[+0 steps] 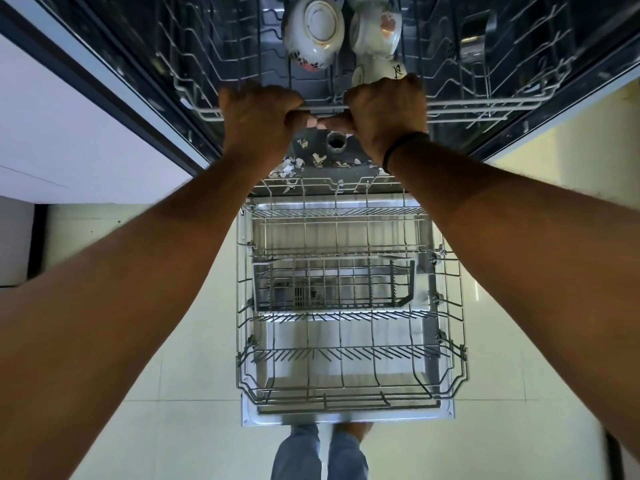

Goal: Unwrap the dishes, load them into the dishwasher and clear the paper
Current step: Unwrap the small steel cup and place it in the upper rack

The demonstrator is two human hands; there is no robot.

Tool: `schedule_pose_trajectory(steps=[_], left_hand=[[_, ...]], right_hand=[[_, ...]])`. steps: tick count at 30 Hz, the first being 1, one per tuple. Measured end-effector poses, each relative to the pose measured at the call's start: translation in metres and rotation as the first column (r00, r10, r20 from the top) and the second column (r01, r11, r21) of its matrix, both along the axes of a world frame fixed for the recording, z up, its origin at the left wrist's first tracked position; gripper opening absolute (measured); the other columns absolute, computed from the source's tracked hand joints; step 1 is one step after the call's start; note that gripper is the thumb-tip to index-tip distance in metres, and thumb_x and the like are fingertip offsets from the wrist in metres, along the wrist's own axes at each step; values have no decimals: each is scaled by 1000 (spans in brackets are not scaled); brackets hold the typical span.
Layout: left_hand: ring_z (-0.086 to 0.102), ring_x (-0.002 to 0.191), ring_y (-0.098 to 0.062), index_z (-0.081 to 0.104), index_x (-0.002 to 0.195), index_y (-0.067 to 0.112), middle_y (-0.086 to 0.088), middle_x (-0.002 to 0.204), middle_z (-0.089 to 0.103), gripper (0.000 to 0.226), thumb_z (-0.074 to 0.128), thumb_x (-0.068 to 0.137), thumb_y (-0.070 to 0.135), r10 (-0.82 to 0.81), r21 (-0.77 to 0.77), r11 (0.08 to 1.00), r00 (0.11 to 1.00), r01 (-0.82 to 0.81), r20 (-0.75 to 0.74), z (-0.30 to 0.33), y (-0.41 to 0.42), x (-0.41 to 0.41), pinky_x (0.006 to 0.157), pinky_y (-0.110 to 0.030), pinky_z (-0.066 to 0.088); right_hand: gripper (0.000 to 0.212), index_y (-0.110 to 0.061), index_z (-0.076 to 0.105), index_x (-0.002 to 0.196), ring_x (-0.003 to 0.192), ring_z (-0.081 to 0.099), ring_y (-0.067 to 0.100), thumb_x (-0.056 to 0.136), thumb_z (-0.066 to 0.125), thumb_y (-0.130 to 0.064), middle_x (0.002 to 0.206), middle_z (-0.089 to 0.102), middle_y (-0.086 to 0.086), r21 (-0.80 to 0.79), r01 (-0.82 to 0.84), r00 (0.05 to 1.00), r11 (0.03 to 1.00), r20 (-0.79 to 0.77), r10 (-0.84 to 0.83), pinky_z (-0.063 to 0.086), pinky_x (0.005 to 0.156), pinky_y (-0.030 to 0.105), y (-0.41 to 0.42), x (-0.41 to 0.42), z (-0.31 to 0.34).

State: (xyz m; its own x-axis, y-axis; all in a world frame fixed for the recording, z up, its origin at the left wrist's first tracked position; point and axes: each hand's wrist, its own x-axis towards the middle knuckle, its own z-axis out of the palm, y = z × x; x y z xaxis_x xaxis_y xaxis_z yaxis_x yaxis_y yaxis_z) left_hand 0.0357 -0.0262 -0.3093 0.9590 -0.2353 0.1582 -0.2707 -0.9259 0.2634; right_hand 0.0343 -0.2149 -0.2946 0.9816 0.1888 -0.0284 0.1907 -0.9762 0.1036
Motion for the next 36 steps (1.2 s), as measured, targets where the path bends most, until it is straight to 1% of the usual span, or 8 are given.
schedule_pose_trajectory(steps=[5, 10, 15, 19, 24, 28, 31, 36], left_hand=[[56, 107, -30, 66, 101, 25, 0, 98, 69, 29, 47, 100, 46, -24, 114, 993, 997, 32, -69, 7, 0, 3, 95, -45, 29], [52, 121, -31, 61, 109, 27, 1, 113, 68, 24, 54, 96, 45, -10, 96, 995, 996, 19, -93, 12, -1, -2, 98, -47, 30], [30, 145, -31, 45, 145, 31, -4, 150, 46, 55, 60, 94, 45, 3, 125, 992, 998, 6, -66, 15, 0, -35, 113, -50, 20], [19, 152, -33, 37, 151, 32, -2, 162, 31, 62, 59, 95, 44, 35, 58, 998, 998, -32, -52, 21, -1, -79, 120, -56, 15], [36, 143, -32, 47, 144, 28, -3, 155, 43, 53, 61, 95, 41, 2, -25, 1000, 985, -6, -173, 56, -6, -150, 116, -55, 27], [62, 114, -27, 62, 126, 22, -4, 129, 65, 33, 64, 96, 34, -104, -179, 982, 959, 57, -262, 126, -8, -212, 103, -49, 46], [62, 113, -24, 64, 126, 16, -5, 128, 66, 34, 67, 95, 31, -159, -243, 966, 944, 89, -288, 188, -1, -263, 96, -38, 48], [63, 100, -17, 67, 120, 19, 0, 116, 69, 30, 66, 95, 37, -29, -378, 922, 962, -80, -273, 289, 20, -320, 86, -34, 51]], right_hand=[[61, -14, 64, 106, 98, 63, 35, 90, 48, -70, 92, 69, 15, -21, 7, 1000, 1000, 31, -6, 38, 101, 51, 3, -6, 1], [56, -9, 55, 121, 122, 51, 41, 96, 49, -59, 113, 66, 19, -41, 26, 999, 999, 34, -25, 31, 105, 59, 3, -15, 9], [61, -10, 39, 142, 135, 37, 46, 98, 51, -49, 136, 50, 24, 1, 54, 998, 999, -24, -54, 28, 109, 61, -1, -30, 15], [55, -15, 47, 140, 130, 42, 42, 92, 57, -40, 139, 46, 21, 164, -20, 990, 986, 141, -3, 36, 105, 53, -8, -83, 25], [38, -17, 57, 129, 127, 44, 41, 94, 53, -31, 137, 46, 19, 259, 22, 996, 966, 75, -43, 43, 103, 54, -13, -158, 72], [26, -14, 63, 114, 115, 50, 32, 98, 56, -33, 121, 53, 13, 332, -24, 999, 943, -17, 31, 46, 94, 46, -16, -216, 143], [28, -15, 65, 111, 107, 53, 30, 99, 54, -37, 113, 55, 11, 313, -118, 989, 942, -44, 139, 46, 88, 44, -19, -249, 203], [25, -12, 68, 100, 94, 59, 34, 95, 59, -35, 97, 65, 11, 362, -119, 993, 925, 36, 114, 51, 82, 44, -15, -275, 301]])
